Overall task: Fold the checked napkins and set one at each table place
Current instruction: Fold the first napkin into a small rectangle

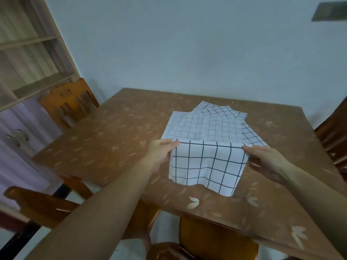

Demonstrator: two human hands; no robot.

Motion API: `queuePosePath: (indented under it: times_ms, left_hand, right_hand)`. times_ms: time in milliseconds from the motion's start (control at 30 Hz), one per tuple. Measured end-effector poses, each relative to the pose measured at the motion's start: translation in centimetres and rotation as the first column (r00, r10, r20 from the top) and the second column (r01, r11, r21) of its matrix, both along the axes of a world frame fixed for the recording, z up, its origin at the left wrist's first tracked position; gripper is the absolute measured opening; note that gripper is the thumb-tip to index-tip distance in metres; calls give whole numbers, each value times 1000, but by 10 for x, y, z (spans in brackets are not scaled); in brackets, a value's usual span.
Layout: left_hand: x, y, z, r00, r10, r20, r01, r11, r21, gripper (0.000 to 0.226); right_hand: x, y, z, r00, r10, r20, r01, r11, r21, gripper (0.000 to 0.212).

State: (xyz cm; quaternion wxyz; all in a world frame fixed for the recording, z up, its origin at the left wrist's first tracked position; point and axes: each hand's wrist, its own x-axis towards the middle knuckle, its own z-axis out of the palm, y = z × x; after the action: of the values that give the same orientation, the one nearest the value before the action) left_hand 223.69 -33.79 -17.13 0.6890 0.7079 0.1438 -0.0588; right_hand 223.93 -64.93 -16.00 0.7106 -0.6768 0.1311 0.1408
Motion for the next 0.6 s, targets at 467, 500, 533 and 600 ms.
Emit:
queuePosePath:
  times_ms: [467,500,533,600]
  left_hand:
    - [18,25,12,1000,8,16,-8,1000,27,21]
    - [19,26,15,1000,17,14,-17,999,31,22]
    - [20,27,17,1000,24,14,-25,999,34,24]
    - [21,29,19,999,37,13,-38,998,42,26]
  right_hand:
    - [2,22,16,993,-101,56,103,994,-38,4]
    - [2,23,18,990,-118,72,122,991,-46,6]
    - [2,25,20,987,-132,91,138,989,-58,10]
    - [2,28,24,978,-146,147,160,983,-91,17]
